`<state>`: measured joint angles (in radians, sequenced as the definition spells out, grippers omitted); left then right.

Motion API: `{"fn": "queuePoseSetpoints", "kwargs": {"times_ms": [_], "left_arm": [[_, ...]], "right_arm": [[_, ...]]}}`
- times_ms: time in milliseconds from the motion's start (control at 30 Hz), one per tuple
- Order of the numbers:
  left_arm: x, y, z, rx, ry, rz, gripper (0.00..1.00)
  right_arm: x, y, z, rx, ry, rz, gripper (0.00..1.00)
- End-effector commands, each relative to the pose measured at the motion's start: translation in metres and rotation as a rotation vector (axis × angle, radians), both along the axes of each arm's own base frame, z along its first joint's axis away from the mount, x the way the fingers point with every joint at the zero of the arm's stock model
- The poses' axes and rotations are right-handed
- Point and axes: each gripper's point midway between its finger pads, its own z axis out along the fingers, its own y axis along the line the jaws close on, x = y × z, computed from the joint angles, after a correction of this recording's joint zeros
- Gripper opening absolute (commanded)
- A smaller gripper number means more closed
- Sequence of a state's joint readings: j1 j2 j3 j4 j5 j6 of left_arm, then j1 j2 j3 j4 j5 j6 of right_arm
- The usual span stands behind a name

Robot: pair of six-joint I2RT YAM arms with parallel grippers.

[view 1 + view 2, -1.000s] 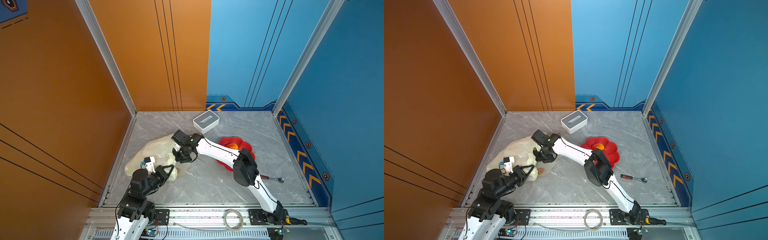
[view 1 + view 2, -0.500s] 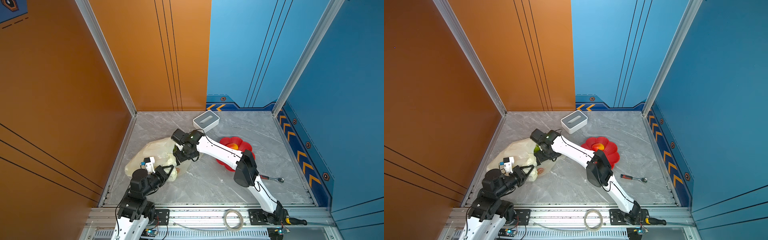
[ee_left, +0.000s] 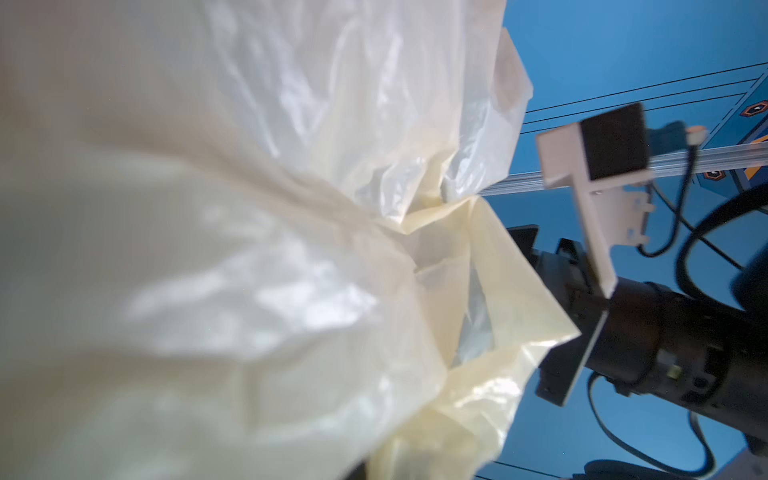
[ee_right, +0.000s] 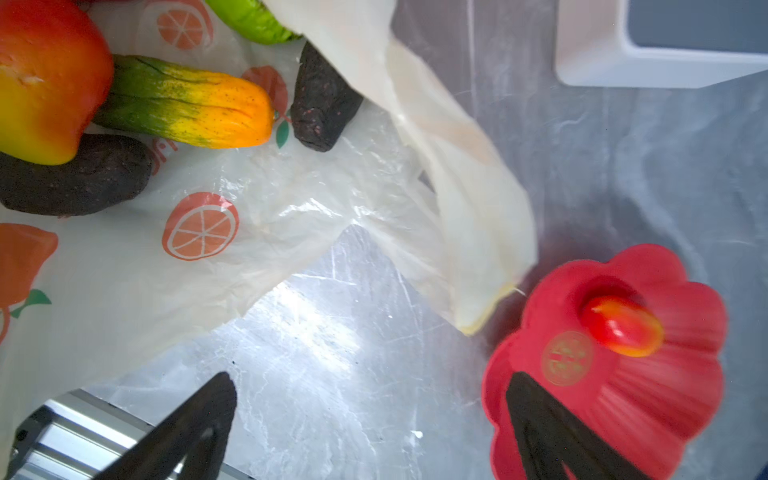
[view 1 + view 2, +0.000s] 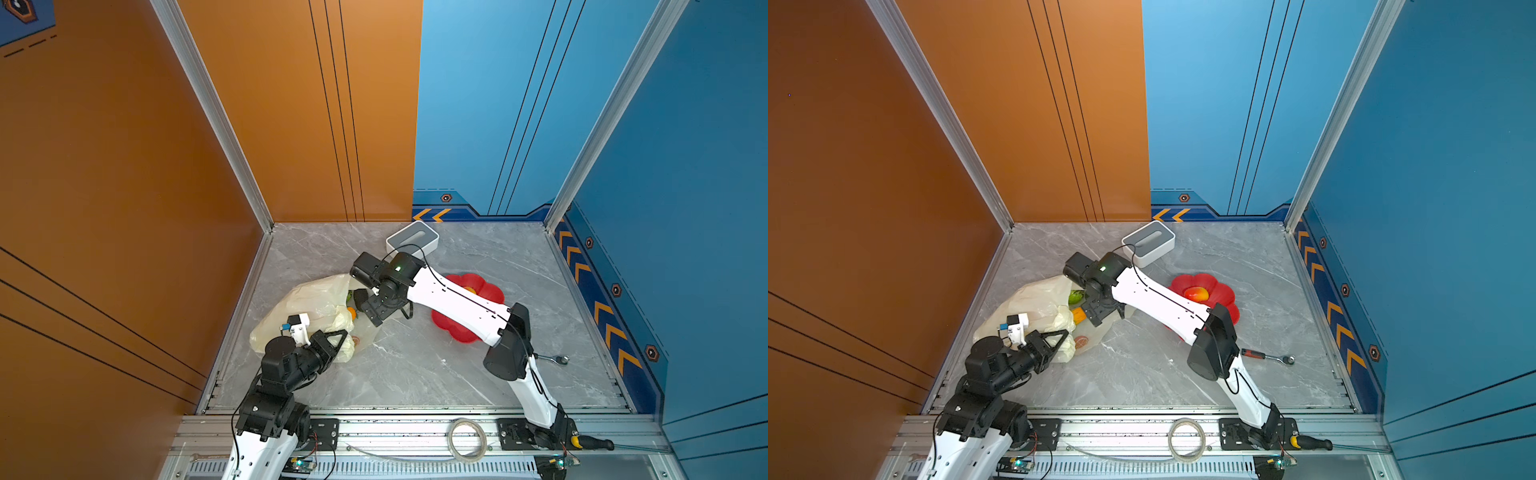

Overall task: Place the fruits into the plastic bag
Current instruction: 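Withdraw the open right gripper up out of the bag, then move the right gripper back over the red bowl above the last mango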

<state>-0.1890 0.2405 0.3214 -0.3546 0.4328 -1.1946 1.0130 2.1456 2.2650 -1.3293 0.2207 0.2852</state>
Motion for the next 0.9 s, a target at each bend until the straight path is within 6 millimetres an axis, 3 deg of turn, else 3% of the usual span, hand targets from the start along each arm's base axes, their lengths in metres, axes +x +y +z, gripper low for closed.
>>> {"fn": "queuePoseSetpoints", "kwargs": {"times_ms": [0,167,400,700,867], "left_arm": [[0.002,-0.002,0.012,-0.002,-0.045,-0.020,0.00],[0.004,-0.002,0.014,-0.003,-0.048,-0.022,0.00],[0.007,-0.003,0.014,-0.009,-0.048,-0.026,0.00],[0.009,-0.003,0.015,-0.010,-0.046,-0.029,0.00],[0.010,-0.002,0.013,-0.011,-0.041,-0.028,0.00]], "right_arm": [[0.006,-0.039,0.042,-0.091,-0.140,0.008,1.00],[0.021,-0.088,0.080,-0.152,-0.289,-0.069,1.00],[0.035,-0.146,0.097,-0.086,-0.274,-0.231,1.00],[0.050,-0.205,0.074,0.201,-0.064,-0.498,1.00],[0.055,-0.227,0.046,0.191,-0.004,-0.570,1.00]]}}
